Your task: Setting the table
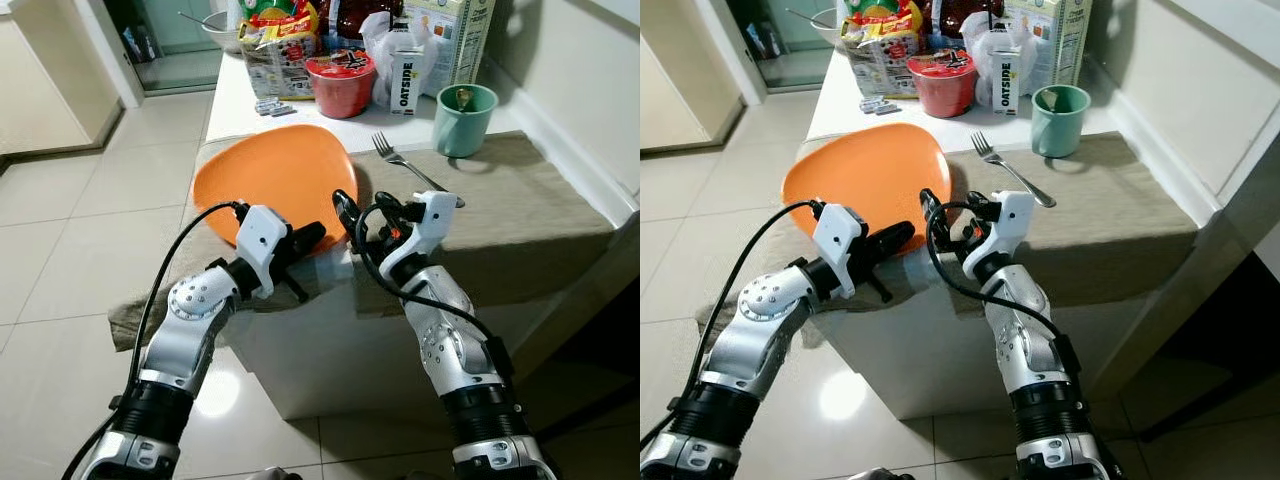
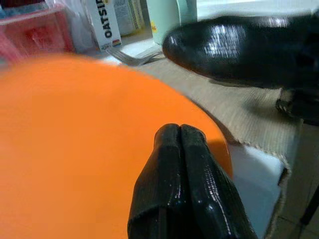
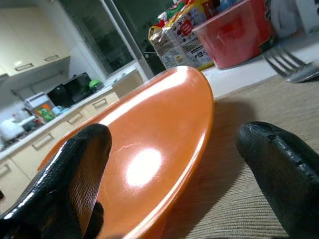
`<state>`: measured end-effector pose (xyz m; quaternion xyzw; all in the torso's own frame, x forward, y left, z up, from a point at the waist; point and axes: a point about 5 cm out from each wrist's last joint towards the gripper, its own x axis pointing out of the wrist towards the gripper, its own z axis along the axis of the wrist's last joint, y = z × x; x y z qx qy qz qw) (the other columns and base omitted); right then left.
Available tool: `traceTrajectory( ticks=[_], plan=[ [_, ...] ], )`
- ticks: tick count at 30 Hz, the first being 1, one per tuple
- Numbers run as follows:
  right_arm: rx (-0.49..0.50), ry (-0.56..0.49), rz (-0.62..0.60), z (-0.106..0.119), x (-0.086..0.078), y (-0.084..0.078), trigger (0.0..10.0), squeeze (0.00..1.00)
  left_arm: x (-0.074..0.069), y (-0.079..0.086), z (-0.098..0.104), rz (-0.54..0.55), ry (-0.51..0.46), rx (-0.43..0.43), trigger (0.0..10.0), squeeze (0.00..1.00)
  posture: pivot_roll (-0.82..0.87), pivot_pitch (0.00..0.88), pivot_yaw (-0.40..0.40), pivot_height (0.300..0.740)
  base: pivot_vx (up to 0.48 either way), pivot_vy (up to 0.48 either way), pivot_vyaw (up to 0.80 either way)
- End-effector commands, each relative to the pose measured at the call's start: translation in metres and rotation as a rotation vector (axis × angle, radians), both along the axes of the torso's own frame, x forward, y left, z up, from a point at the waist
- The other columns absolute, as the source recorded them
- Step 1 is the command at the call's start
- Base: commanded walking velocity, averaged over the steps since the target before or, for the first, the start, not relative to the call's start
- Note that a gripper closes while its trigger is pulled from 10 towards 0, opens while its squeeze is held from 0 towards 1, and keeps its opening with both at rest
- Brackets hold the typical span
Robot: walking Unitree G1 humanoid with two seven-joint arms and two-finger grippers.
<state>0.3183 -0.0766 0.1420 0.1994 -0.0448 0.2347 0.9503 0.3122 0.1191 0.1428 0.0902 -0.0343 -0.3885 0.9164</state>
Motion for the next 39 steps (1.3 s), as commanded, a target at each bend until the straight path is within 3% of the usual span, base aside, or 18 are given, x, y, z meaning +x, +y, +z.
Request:
traceTrajectory(
  ticks=[1, 6, 13, 18, 20, 26, 32, 39],
  plan=[
    [-0.048, -0.015, -0.023, -0.002, -0.004, -0.003, 10.0, 0.0, 0.008, 0.003, 0.008, -0.004, 0.01, 0.021, 10.0, 0.0, -0.1, 0.05, 0.115, 0.74, 0.0, 0.0, 0.0],
    [-0.136, -0.147, -0.06, 0.009, -0.011, -0.003, 10.0, 0.0, 0.022, -0.002, 0.048, -0.042, -0.086, 0.017, 10.0, 0.0, -0.09, 0.041, 0.11, 0.74, 0.0, 0.0, 0.0],
    [-0.228, -0.276, -0.085, 0.019, -0.024, -0.003, 10.0, 0.0, 0.032, -0.002, 0.07, -0.054, -0.12, 0.021, 10.0, 0.0, -0.1, 0.026, 0.109, 0.74, 0.0, 0.0, 0.0],
    [-0.246, -0.342, -0.09, 0.03, -0.035, -0.002, 10.0, 0.0, 0.047, 0.017, 0.051, -0.012, 0.02, 0.164, 10.0, 0.0, -0.1, 0.022, 0.108, 0.74, 0.0, 0.0, 0.0],
    [-0.25, -0.408, -0.081, 0.044, -0.042, -0.001, 10.0, 0.0, 0.054, 0.028, 0.033, 0.01, 0.116, 0.282, 10.0, 0.0, -0.1, 0.019, 0.11, 0.74, 0.0, 0.0, 0.0],
    [-0.23, -0.491, -0.108, 0.071, -0.043, -0.007, 10.0, 0.0, 0.064, 0.037, 0.019, 0.075, 0.201, 0.4, 10.0, 0.0, -0.12, 0.021, 0.117, 0.74, 0.0, 0.0, 0.0],
    [-0.23, -0.528, -0.145, 0.083, -0.043, -0.012, 10.0, 0.0, 0.073, 0.031, 0.021, 0.067, 0.207, 0.469, 10.0, 0.0, -0.13, 0.026, 0.126, 0.74, 0.0, 0.0, 0.0],
    [-0.246, -0.506, -0.146, 0.079, -0.044, -0.013, 10.0, 0.0, 0.076, 0.017, 0.025, 0.016, 0.195, 0.448, 10.0, 0.0, -0.14, 0.033, 0.131, 0.74, 0.0, 0.0, 0.0]
  ],
)
